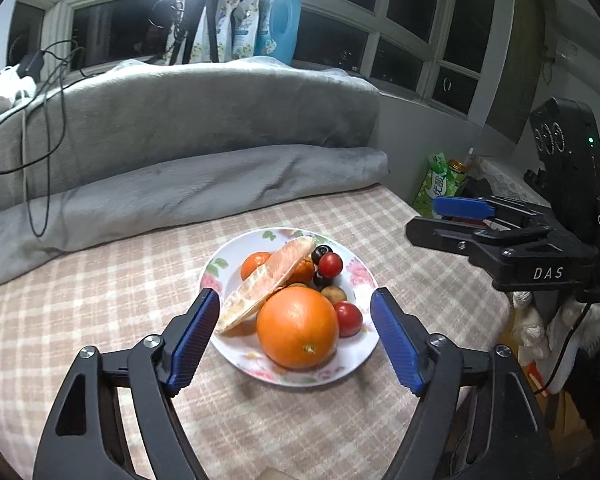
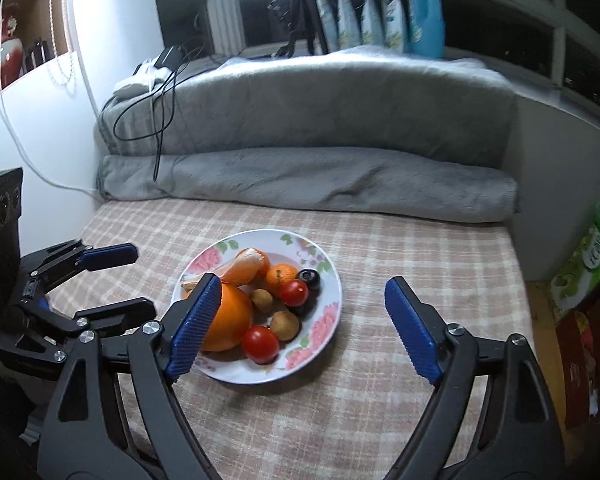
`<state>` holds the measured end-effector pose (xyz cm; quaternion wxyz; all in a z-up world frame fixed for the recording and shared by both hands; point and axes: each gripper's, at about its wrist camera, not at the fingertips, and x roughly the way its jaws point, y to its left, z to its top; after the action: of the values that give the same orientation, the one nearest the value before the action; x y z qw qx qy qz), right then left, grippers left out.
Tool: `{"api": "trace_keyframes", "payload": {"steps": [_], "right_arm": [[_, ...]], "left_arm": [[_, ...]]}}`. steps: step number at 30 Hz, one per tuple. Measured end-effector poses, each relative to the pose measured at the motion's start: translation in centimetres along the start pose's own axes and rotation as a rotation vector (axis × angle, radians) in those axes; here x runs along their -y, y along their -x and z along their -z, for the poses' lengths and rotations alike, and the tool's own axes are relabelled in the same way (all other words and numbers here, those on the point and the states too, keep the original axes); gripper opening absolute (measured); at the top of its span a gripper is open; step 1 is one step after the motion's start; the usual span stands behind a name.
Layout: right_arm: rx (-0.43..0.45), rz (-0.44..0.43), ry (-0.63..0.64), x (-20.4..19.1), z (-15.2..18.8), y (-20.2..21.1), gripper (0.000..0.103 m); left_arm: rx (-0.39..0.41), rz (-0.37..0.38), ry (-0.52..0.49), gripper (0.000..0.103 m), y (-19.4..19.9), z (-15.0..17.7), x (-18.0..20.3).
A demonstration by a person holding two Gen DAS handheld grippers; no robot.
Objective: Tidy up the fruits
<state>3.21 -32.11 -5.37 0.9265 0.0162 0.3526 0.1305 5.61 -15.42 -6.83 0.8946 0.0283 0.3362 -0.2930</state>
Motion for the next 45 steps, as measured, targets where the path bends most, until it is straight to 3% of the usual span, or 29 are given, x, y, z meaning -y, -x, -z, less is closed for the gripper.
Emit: {"api": "trace_keyframes", "payload": {"steps": [4,15,27,45], "right_arm": [[0.038,0.083,-0.031,0.3,0.8,1.0,0.101],[0.072,0.193,-0.041,0.0,1.9,2.2,0.101],[0.089,0.198,-0.008,-0.9,1.7,2.2,0.101],[0.082,0.195,0.006,-1.4,1.8,1.6,0.101]], "left_arm": [[-0.011,-0.049,0.015,0.081,0.5,0.5,0.1],[-0.034,-0.134,0.059,0.082,1.6,1.6,-0.3],[-0.03,-0.198,0.06,0.09,2.5,2.2,-0.5],[-0.026,-0.226,0.079,0.09,2.6,2.5,-1.0]]}}
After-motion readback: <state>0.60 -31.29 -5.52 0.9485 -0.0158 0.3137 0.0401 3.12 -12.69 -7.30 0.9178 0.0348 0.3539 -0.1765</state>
